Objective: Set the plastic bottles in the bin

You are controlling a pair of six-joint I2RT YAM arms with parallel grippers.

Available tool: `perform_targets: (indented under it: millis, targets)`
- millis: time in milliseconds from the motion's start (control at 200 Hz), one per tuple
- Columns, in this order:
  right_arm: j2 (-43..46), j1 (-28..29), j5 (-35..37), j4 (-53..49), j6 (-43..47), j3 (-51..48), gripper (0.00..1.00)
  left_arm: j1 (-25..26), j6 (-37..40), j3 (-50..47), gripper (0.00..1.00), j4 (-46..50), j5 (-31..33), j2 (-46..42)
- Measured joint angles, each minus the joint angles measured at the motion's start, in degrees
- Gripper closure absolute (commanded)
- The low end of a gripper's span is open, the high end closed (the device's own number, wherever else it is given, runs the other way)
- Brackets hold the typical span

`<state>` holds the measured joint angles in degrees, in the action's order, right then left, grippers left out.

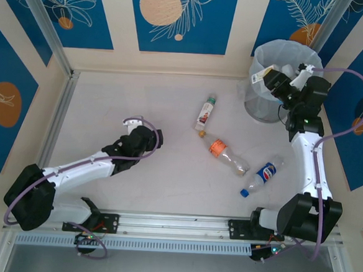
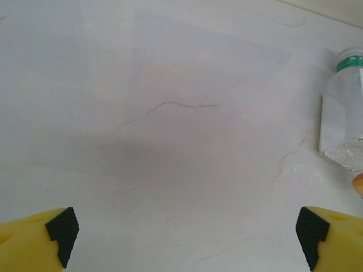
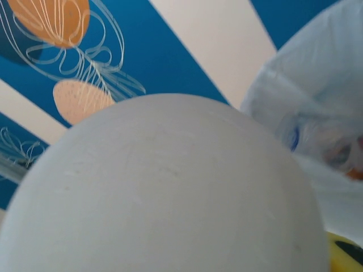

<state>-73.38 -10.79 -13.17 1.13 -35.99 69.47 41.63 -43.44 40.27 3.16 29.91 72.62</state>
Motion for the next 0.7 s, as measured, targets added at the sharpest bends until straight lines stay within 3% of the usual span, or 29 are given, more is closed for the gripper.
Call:
perform_targets:
  millis: [325,695]
  targets:
    - [-0.70,-2.56,7.10,5.66,1.57,1.90,0.69,-0.15,-1.64,0.15,0.00,1.75,0.17,0.35]
    - [-0.94,-6.80,18.29,19.93,0.33,-1.01,0.69,-0.15,-2.14,0.11,0.01,1.75,-0.94,0.37]
